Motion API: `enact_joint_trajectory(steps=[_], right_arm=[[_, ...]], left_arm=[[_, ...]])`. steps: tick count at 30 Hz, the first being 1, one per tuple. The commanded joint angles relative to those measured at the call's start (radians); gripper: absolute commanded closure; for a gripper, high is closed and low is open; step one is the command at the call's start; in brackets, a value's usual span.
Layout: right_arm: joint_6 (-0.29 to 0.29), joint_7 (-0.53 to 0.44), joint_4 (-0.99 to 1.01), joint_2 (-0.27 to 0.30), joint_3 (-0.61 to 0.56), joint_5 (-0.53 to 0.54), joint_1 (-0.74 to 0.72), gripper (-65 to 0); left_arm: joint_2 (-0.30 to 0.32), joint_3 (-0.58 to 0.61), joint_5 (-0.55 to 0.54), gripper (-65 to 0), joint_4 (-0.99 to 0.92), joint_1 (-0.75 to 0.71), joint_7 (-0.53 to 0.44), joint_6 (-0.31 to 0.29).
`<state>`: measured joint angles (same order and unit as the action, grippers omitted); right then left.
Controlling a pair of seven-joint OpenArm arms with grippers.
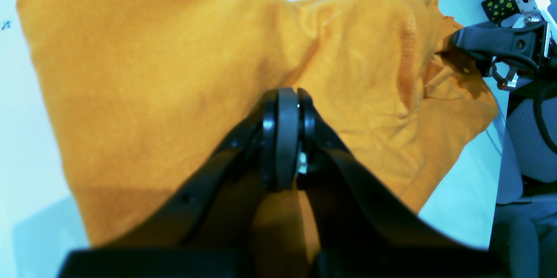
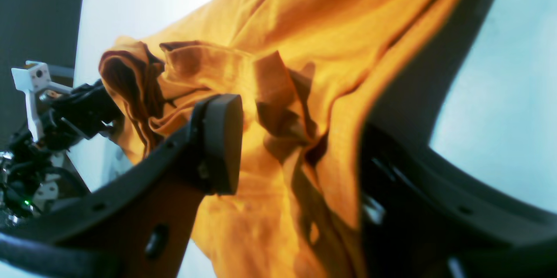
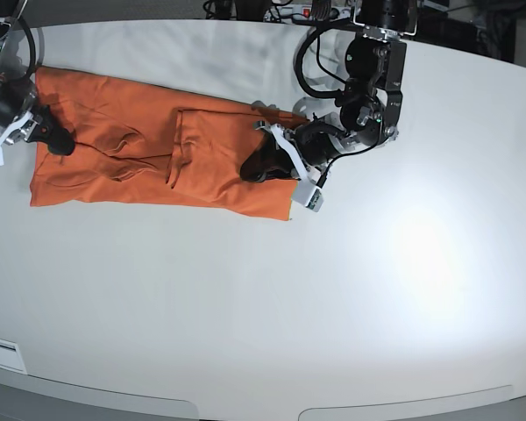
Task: Fold the T-shirt properly
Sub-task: 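Release with the left gripper and push the folded end toward the right gripper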
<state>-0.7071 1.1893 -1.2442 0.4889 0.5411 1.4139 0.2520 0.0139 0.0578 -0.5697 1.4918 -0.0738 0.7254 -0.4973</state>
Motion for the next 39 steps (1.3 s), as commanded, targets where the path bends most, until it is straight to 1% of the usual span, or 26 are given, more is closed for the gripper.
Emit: enact_joint_trajectory(steps=[1, 2, 3, 4, 5, 6, 8, 11, 12, 14, 17, 19, 22, 24, 26, 30, 32, 34, 37, 39], right_arm=[[0.009, 0.025, -0.005, 0.001, 0.001, -0.036, -0.003, -31.4], [0.009, 0.018, -0.005, -0.010, 0.001, -0.046, -0.003, -29.5], [0.009, 0.008, -0.005, -0.017, 0.001, -0.066, -0.003, -24.7], [0.009, -0.002, -0.006, -0.021, 0.001, -0.092, -0.003, -16.5], [0.009, -0.011, -0.006, -0.022, 0.001, -0.113, -0.003, -6.4], [0.009, -0.015, -0.006, -0.021, 0.002, -0.117, -0.003, 0.0], [0.009, -0.031, -0.006, -0.020, 0.013, -0.117, -0.003, 0.0], [0.009, -0.034, -0.027, -0.010, 0.040, -0.130, -0.002, 0.0], [0.009, -0.034, -0.043, -0.003, 0.046, -0.156, -0.002, 0.0], [0.009, -0.034, -0.087, 0.016, 0.058, -0.213, -0.002, 0.0], [0.009, -0.034, -0.172, 0.054, 0.062, -0.271, 0.000, 0.0], [0.009, -0.034, -0.240, 0.079, 0.062, -0.312, 0.000, 0.0], [0.009, -0.039, -0.346, 0.099, 0.062, -0.389, 0.000, 0.0], [0.016, -0.043, -0.419, 0.100, 0.062, -0.436, 0.000, 0.0], [0.048, -0.046, -0.489, 0.099, 0.062, -0.450, 0.000, 0.0], [0.122, -0.044, -0.635, 0.087, 0.062, -0.442, 0.001, 0.0], [0.143, -0.044, -0.705, 0.067, 0.062, -0.410, 0.004, 0.0], [0.142, -0.018, -0.762, 0.040, 0.062, -0.327, 0.005, 0.0], [0.103, 0.010, -0.819, -0.016, 0.062, -0.220, 0.006, 0.0], [0.085, 0.012, -0.833, -0.058, 0.061, -0.162, 0.005, 0.0]], left_arm=[[0.005, -0.006, 0.037, 0.0, -0.001, -0.003, 0.053, 0.038], [0.005, -0.006, 0.034, 0.0, -0.001, -0.003, 0.053, 0.035], [0.005, -0.006, 0.033, 0.0, -0.001, 0.000, 0.054, 0.034], [0.005, -0.006, 0.033, 0.0, -0.001, 0.001, 0.053, 0.031], [0.005, -0.006, 0.031, 0.0, -0.001, 0.003, 0.054, 0.025], [0.006, -0.006, 0.022, 0.0, 0.000, 0.006, 0.055, 0.016], [0.006, -0.008, -0.015, 0.0, 0.004, 0.014, 0.061, -0.018], [0.006, -0.008, -0.113, 0.0, 0.030, 0.031, 0.099, -0.090], [0.006, -0.008, -0.158, 0.0, 0.044, 0.039, 0.120, -0.119], [0.006, -0.008, -0.258, 0.0, 0.080, 0.051, 0.168, -0.196], [0.005, -0.008, -0.399, 0.0, 0.138, 0.072, 0.251, -0.201], [0.006, -0.008, -0.453, 0.0, 0.171, 0.086, 0.291, -0.201], [0.006, -0.008, -0.459, -5.9, 0.196, 0.097, 0.318, -0.201], [0.006, -0.008, -0.440, -7.2, 0.196, 0.100, 0.322, -0.201], [0.006, -0.008, -0.402, -7.3, 0.196, 0.102, 0.322, -0.201], [0.009, -0.008, -0.324, -7.3, 0.196, 0.101, 0.322, -0.201], [0.014, -0.014, -0.317, -7.3, 0.196, 0.101, 0.321, -0.201], [0.024, -0.023, -0.317, -7.3, 0.196, 0.102, 0.316, -0.201], [0.028, -0.047, -0.317, -7.3, 0.196, 0.101, 0.307, -0.201], [0.029, -0.063, -0.317, -7.3, 0.196, 0.101, 0.307, -0.201]])
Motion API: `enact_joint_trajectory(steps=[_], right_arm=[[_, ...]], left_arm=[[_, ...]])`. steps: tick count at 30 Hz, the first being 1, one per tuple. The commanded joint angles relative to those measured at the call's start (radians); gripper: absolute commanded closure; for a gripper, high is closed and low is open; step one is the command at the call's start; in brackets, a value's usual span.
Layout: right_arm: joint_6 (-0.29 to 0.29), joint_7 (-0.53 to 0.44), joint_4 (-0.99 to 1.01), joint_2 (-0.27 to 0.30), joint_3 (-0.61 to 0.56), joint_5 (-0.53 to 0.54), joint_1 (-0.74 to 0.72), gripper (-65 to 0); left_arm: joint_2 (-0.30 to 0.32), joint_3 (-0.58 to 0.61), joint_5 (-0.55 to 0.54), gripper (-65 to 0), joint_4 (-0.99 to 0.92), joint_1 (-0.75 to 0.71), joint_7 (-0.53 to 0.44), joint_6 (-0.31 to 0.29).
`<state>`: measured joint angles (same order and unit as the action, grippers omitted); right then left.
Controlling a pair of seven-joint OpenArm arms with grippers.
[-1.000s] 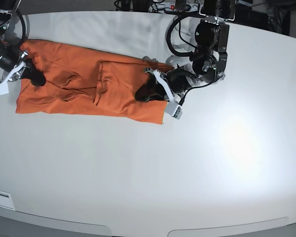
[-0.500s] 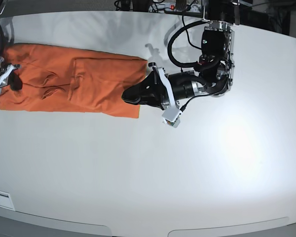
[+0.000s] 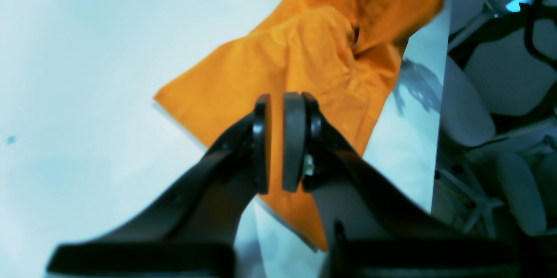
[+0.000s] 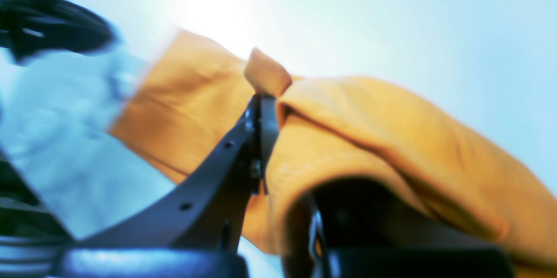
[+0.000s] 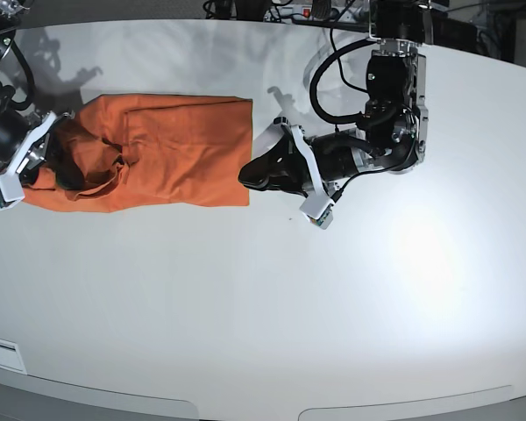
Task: Fold the T-shirt properly
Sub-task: 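Release with the left gripper and push the folded end toward the right gripper, then grasp the folded bundle with the right gripper and fold it toward the left gripper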
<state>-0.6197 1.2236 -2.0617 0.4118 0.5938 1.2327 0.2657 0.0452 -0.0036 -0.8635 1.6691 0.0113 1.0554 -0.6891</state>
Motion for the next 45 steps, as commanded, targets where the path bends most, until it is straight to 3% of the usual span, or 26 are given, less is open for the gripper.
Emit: enact_joint_trajectory(steps=[1, 8, 15, 19, 23, 27, 32, 36, 40, 44, 45], right_arm=[[-0.009, -0.023, -0.016, -0.001, 0.008, 0.044, -0.008, 0.0], [-0.032, -0.021, -0.016, -0.113, -0.051, 0.076, -0.009, 0.0], [-0.032, 0.019, -0.016, -0.118, -0.123, 0.086, -0.009, 0.0], [-0.078, 0.018, -0.016, -0.119, -0.171, 0.140, -0.010, 0.0], [-0.078, 0.018, -0.016, -0.119, -0.258, 0.133, -0.014, 0.0], [-0.078, -0.042, -0.016, -0.119, -0.348, 0.052, -0.014, 0.0], [-0.078, -0.200, -0.016, -0.119, -0.471, -0.155, -0.014, 0.0], [-0.078, -0.264, -0.013, -0.119, -0.584, -0.277, -0.014, 0.0], [-0.078, -0.296, -0.013, -0.161, -0.681, -0.378, -0.014, 0.0], [-0.068, -0.305, -0.013, -0.219, -0.742, -0.470, -0.047, -34.0], [-0.068, -0.303, -0.013, -0.228, -0.753, -0.492, -0.063, -37.6]], left_arm=[[0.000, -0.008, -0.024, -7.2, 0.018, 0.016, -0.023, -0.009], [0.010, -0.011, -0.024, -7.3, 0.018, 0.010, -0.023, -0.009], [0.010, -0.012, -0.024, -7.3, 0.018, -0.001, -0.026, -0.009], [0.010, -0.011, -0.024, -7.2, 0.018, -0.006, -0.030, -0.009], [0.010, -0.012, -0.024, -7.2, 0.018, -0.006, -0.030, -0.009], [0.010, -0.012, -0.024, -7.3, 0.018, -0.006, -0.030, -0.009], [0.010, -0.012, -0.024, -7.3, 0.018, -0.006, -0.030, -0.009], [0.010, -0.012, -0.025, -7.3, 0.018, -0.006, -0.030, -0.009], [0.010, -0.012, -0.036, -7.3, 0.018, -0.005, -0.029, -0.009], [0.011, -0.017, -0.034, -7.3, 0.018, -0.003, -0.028, -0.009], [0.011, -0.024, -0.034, -7.3, 0.018, -0.002, -0.026, -0.009]])
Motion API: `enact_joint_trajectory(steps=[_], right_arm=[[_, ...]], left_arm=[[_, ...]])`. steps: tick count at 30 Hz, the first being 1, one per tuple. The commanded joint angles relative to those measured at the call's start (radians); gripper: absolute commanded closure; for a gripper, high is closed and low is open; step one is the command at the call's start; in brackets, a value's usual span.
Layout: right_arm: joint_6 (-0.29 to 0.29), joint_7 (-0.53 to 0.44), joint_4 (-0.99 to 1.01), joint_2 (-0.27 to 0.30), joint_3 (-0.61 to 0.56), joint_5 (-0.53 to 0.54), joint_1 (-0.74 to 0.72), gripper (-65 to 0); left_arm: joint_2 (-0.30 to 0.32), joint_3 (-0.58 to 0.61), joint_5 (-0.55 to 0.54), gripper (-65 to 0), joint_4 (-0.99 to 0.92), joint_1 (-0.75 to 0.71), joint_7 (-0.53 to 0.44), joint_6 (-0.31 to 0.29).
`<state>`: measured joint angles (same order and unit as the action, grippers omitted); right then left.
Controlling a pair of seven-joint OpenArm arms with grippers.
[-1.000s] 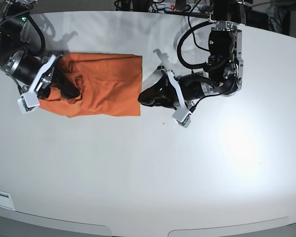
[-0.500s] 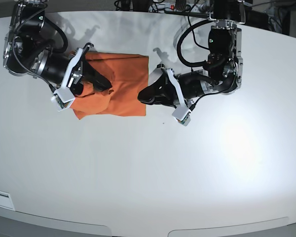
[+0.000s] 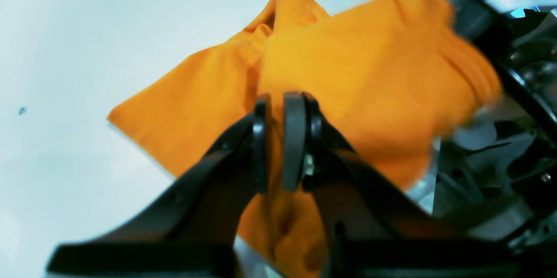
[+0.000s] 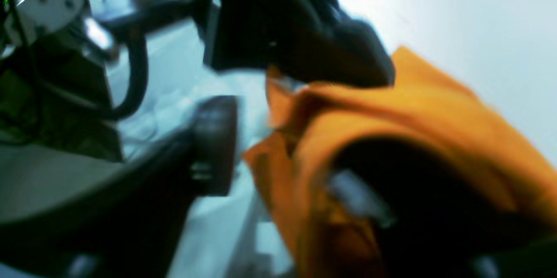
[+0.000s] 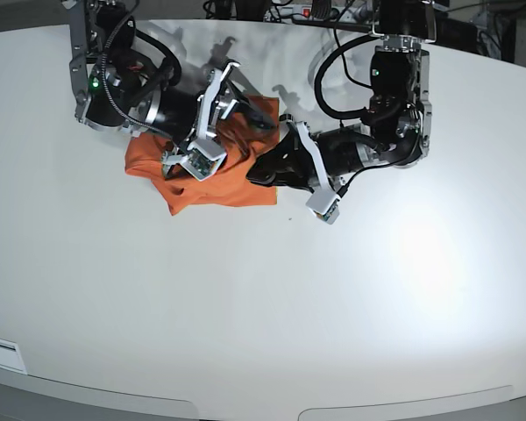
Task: Fold the T-shirt properly
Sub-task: 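Grasp the folded bundle with the right gripper and fold it toward the left gripper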
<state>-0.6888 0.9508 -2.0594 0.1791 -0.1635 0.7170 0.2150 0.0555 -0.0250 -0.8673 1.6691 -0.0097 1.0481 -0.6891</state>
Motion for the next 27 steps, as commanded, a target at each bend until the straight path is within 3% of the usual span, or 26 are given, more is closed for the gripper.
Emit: enact_joint_trajectory(steps=[1, 4, 6, 8, 11, 19, 27], right_arm=[[0.002, -0.029, -0.015, 0.000, -0.003, 0.002, -0.030, -37.9], [0.039, -0.011, -0.015, -0.002, -0.008, -0.049, -0.082, -37.7], [0.026, 0.011, -0.015, -0.002, -0.008, -0.054, -0.094, -37.7], [-0.009, 0.011, -0.015, -0.002, -0.009, 0.032, -0.091, -37.7], [-0.009, 0.016, -0.015, -0.001, -0.039, 0.138, -0.094, -37.7], [-0.009, 0.037, -0.083, 0.001, 0.018, 0.063, -0.118, -37.7], [-0.009, 0.095, -0.224, 0.096, 0.165, 0.068, -0.014, -37.7]], left_arm=[[0.001, -0.014, -0.030, -7.3, 0.018, 0.021, -0.018, -0.009], [0.021, -0.066, -0.032, -7.3, 0.018, 0.024, -0.019, -0.009], [0.044, -0.115, -0.035, -7.3, 0.018, 0.024, -0.023, -0.009], [0.072, -0.160, -0.062, -7.3, 0.018, 0.024, -0.022, -0.009], [0.120, -0.209, -0.115, -7.3, 0.018, 0.024, -0.022, -0.009], [0.214, -0.237, -0.141, -7.3, 0.018, 0.018, 0.000, -0.009], [0.230, -0.237, -0.140, -7.3, 0.018, 0.018, 0.000, -0.009]])
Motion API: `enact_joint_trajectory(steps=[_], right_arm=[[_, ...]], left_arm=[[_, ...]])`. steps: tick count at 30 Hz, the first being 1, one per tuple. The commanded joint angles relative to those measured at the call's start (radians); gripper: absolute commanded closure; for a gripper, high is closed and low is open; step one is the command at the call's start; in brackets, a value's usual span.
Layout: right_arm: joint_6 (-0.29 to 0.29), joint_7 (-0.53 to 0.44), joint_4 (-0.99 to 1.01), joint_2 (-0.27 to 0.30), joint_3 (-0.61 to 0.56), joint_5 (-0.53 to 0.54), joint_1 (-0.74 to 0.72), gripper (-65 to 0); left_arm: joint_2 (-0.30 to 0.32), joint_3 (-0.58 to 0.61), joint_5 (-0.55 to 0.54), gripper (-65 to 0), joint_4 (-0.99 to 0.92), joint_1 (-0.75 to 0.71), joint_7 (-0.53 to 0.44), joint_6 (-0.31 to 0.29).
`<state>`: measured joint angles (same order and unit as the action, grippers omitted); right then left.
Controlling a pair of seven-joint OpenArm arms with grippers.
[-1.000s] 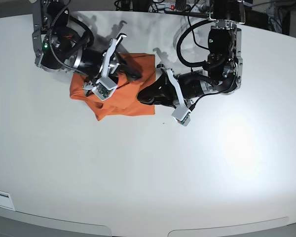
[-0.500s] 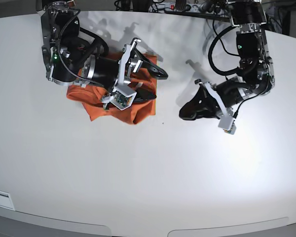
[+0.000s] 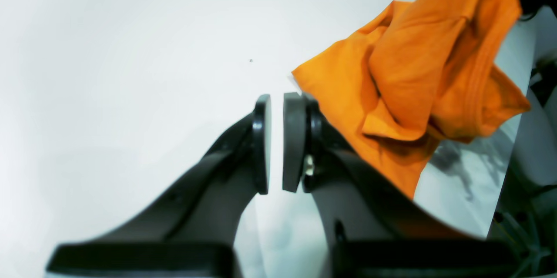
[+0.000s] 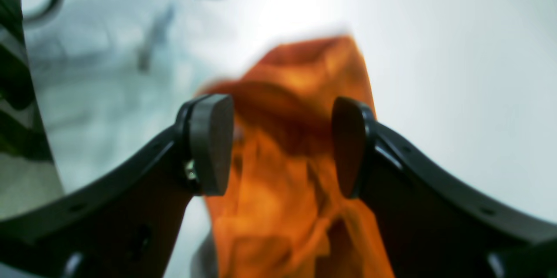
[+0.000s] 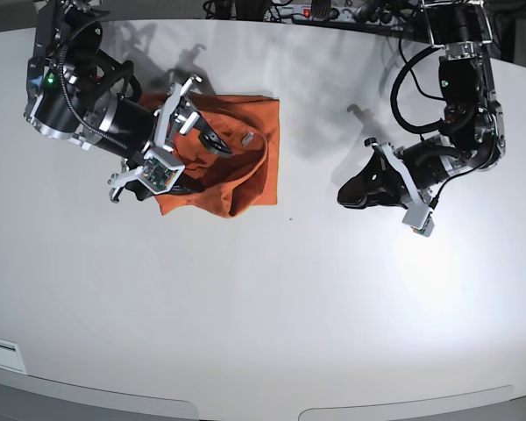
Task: Fold the T-shirt properly
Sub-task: 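Grasp the folded bundle with the right gripper and fold it toward the left gripper, then press the right gripper onto the orange bundle and tuck its edge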
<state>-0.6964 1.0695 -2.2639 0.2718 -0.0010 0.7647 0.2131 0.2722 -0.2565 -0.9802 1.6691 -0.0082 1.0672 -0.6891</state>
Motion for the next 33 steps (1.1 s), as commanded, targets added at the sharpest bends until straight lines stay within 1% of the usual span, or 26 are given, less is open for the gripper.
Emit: enact_joint_trajectory(steps=[1, 5, 10, 13, 17, 18, 19, 22, 23, 24, 30, 33], right_arm=[[-0.002, -0.024, -0.028, 0.016, 0.017, 0.021, 0.015, -37.7], [-0.002, -0.029, -0.037, 0.056, 0.048, 0.023, 0.124, -37.7], [-0.002, -0.030, -0.034, 0.058, 0.047, 0.006, 0.188, -37.7], [-0.002, -0.064, -0.005, 0.058, 0.047, -0.051, 0.203, -37.7], [-0.002, -0.161, 0.068, 0.058, 0.047, -0.151, 0.203, -37.0], [-0.002, -0.181, 0.080, 0.058, 0.047, -0.168, 0.203, -34.4], [-0.002, -0.187, 0.089, 0.058, 0.047, -0.171, 0.202, -29.9], [-0.002, -0.187, 0.087, 0.058, 0.047, -0.163, 0.201, -10.7], [-0.002, -0.187, 0.087, 0.058, 0.047, -0.162, 0.199, -5.0], [-0.002, -0.187, 0.087, 0.058, 0.047, -0.159, 0.198, -0.7], [-0.002, -0.200, 0.084, 0.058, 0.047, -0.159, 0.192, 0.0], [-0.002, -0.189, 0.056, 0.058, 0.047, -0.116, 0.192, 0.0]], left_arm=[[0.016, -0.006, -0.028, -7.3, 0.018, 0.017, -0.019, -0.009], [0.016, -0.006, -0.028, -7.3, 0.018, 0.016, -0.019, -0.009], [0.016, -0.006, -0.028, -7.3, 0.018, 0.017, -0.019, -0.009], [0.016, -0.006, -0.031, -7.3, 0.018, 0.017, -0.019, -0.009], [0.016, -0.006, -0.058, -7.3, 0.018, 0.016, -0.019, -0.009], [0.016, -0.006, -0.057, -7.3, 0.018, 0.017, -0.019, -0.009], [0.016, -0.006, -0.057, -7.3, 0.018, 0.017, -0.019, -0.009], [0.016, -0.006, -0.058, -7.3, 0.018, 0.017, -0.019, -0.009], [0.016, -0.006, -0.058, -7.3, 0.018, 0.017, -0.019, -0.009], [0.016, -0.006, -0.058, -7.3, 0.018, 0.017, -0.019, -0.009], [0.016, -0.006, -0.058, -7.3, 0.018, 0.017, -0.019, -0.009], [0.016, -0.006, -0.058, -7.3, 0.018, 0.017, -0.019, -0.009]])
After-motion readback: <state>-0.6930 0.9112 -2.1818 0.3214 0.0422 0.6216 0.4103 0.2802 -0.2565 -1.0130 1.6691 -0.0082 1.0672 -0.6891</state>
